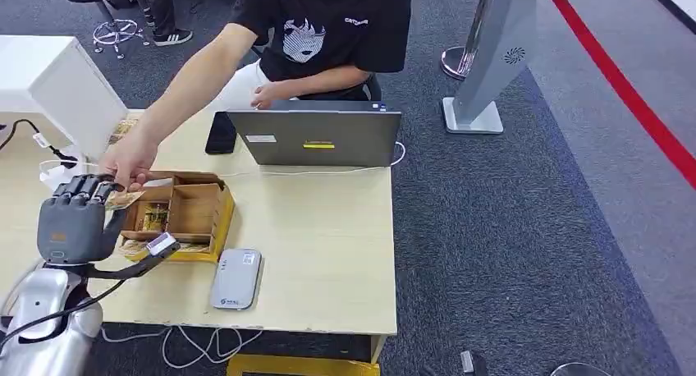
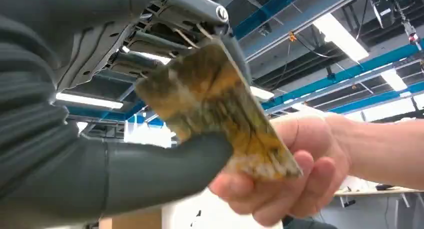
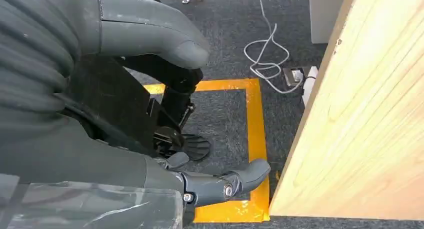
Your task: Pass the card to the sensor for recognition and then transmit it.
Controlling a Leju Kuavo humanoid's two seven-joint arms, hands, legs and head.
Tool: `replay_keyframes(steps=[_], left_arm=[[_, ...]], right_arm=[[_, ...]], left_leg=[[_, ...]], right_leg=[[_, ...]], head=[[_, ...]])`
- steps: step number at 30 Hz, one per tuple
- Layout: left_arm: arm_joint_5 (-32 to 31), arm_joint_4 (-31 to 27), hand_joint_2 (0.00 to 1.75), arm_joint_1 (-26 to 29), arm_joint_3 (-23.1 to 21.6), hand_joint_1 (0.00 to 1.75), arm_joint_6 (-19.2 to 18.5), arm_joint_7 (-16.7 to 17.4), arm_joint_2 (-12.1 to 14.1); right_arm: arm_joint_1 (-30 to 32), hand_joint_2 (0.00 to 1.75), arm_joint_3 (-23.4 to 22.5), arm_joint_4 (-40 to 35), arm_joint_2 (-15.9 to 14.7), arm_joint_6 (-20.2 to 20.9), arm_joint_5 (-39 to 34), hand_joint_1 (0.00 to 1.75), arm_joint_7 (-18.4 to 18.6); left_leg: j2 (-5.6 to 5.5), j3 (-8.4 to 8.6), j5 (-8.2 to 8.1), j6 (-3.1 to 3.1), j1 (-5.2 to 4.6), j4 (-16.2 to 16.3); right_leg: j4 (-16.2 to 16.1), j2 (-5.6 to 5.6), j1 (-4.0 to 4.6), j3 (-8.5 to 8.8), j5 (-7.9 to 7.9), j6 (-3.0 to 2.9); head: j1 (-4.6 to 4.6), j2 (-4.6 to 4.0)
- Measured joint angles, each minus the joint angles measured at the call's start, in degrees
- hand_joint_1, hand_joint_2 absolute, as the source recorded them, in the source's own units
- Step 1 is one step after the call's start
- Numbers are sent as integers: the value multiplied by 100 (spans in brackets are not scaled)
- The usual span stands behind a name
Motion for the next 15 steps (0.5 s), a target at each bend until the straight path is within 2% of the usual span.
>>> replay_keyframes(steps=[12, 15], left_arm=[[20, -201, 175, -55, -33, 175, -42, 44, -197], [194, -290, 175, -60, -48, 175, -140, -24, -297]], right_arm=[[3, 175, 0, 0, 0, 0, -15, 0, -2], [5, 175, 0, 0, 0, -20, -24, 0, -4]], left_leg=[[2, 0, 0, 0, 0, 0], [1, 1, 0, 0, 0, 0]], right_leg=[[0, 1, 0, -1, 0, 0], [0, 1, 0, -8, 0, 0]], head=[[0, 0], [0, 0]])
